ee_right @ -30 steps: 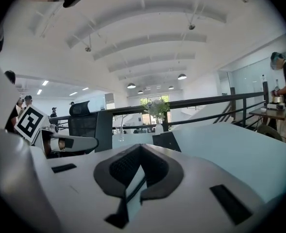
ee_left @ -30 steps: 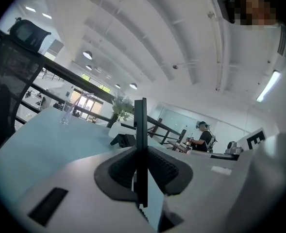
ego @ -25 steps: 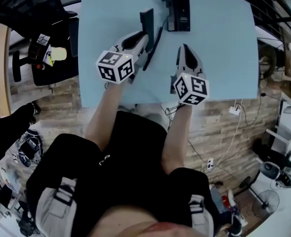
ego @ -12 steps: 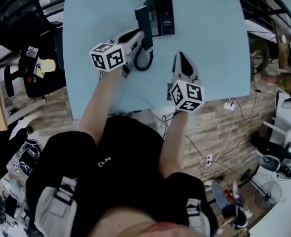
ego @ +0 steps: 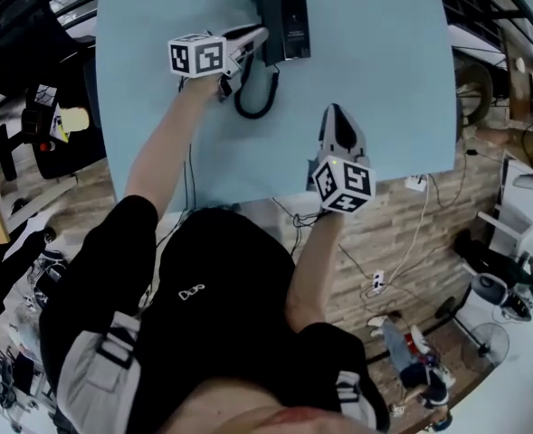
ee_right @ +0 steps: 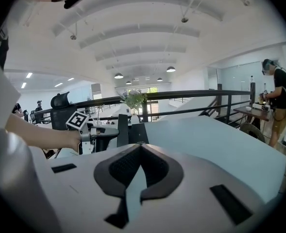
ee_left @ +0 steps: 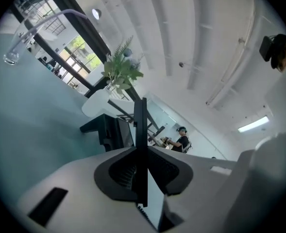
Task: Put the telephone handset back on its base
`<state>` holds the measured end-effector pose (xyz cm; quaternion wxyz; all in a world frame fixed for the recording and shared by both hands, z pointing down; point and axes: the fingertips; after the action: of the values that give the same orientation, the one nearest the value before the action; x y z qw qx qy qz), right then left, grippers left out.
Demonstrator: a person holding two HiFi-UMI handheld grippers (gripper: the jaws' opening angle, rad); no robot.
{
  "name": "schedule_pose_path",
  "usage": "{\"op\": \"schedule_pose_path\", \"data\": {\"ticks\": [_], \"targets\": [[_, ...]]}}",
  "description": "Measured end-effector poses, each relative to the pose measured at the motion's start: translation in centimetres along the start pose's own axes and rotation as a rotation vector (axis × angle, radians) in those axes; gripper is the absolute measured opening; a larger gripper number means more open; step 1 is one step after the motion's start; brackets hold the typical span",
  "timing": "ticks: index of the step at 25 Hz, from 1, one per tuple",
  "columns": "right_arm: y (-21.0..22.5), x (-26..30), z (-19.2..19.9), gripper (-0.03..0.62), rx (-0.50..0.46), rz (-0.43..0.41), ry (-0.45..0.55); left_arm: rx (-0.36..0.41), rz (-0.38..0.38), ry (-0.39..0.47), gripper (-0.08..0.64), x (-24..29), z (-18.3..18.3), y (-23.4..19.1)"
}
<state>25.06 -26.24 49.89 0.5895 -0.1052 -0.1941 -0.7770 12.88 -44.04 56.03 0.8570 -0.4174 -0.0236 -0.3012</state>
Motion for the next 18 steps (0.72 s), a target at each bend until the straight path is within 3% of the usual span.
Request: {"op": "schedule_pose_path", "data": {"ticks": [2, 5, 10, 14, 18], "targets": [[0.9, -0.3, 0.1, -0.006, 0.007, 0.013, -0.001, -0.005, -0.014, -0.024, 0.064, 1.2, 0.4, -0.8], [1.6, -0.5, 0.5, -0.006, 0.013, 0.022, -0.011, -0.089, -0.023, 0.008, 0.064, 2.2, 0.4, -2.0], [1.4, -0.2, 0.6, -0.006, 0.012, 0.011, -0.018, -0.13, -0.058, 0.026, 0.064, 3.0, 0.8, -3.4], [1.1, 0.1, 0.2, -0.006, 0.0, -0.001, -0.016, -0.05, -0.099, 0.022, 0.071, 3.4, 1.1, -3.3], [0.7, -0.2, -0.1, -0.006, -0.012, -0.01, -0.017, 0.049, -0.202, -0.014, 0.046, 3.3, 1.7, -4.3]]}}
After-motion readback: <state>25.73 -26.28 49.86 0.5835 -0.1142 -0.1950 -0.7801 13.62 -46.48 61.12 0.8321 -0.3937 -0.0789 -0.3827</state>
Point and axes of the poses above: the fingertips, and each gripper's own axes: x forward along the fingers, y to its right, z out of its underside, and after that the axes turned 13 degrees about -z, right-handed
